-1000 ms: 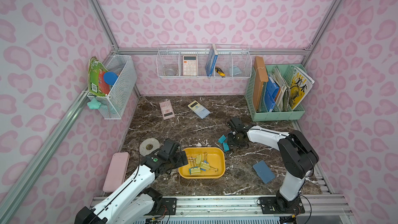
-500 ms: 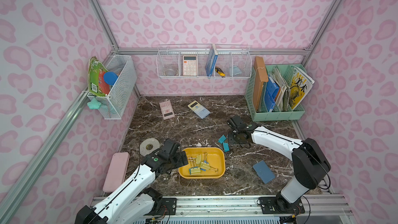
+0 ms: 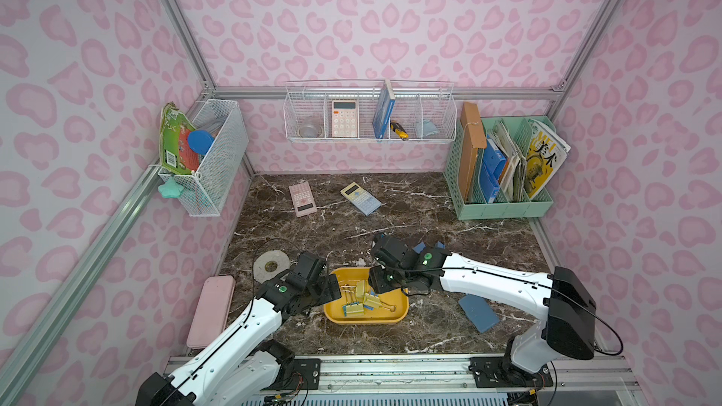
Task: Put the binder clips in the storage box
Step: Place the binder clip in the storage box, then pick up the binder clip at the center of the board.
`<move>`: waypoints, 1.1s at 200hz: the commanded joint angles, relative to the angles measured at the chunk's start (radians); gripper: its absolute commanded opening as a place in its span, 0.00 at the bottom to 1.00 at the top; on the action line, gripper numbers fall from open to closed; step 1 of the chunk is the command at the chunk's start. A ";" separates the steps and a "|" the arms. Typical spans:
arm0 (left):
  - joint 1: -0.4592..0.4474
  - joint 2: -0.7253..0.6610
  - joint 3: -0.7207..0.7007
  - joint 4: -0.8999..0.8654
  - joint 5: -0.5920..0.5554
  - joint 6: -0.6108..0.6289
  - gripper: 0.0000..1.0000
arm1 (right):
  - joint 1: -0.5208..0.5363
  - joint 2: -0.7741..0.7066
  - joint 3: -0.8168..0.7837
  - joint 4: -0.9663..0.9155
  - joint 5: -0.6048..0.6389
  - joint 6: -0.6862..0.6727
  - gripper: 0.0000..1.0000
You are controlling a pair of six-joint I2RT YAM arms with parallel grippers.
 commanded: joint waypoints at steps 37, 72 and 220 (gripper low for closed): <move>0.001 -0.006 0.007 -0.007 -0.007 0.004 0.95 | 0.041 0.082 0.023 0.094 -0.125 -0.007 0.57; 0.001 0.000 0.008 -0.008 -0.007 0.005 0.95 | -0.049 0.017 -0.030 0.095 -0.133 -0.051 0.73; 0.001 0.016 0.013 -0.018 -0.021 0.003 0.95 | -0.474 0.020 -0.107 0.112 0.030 -0.590 0.77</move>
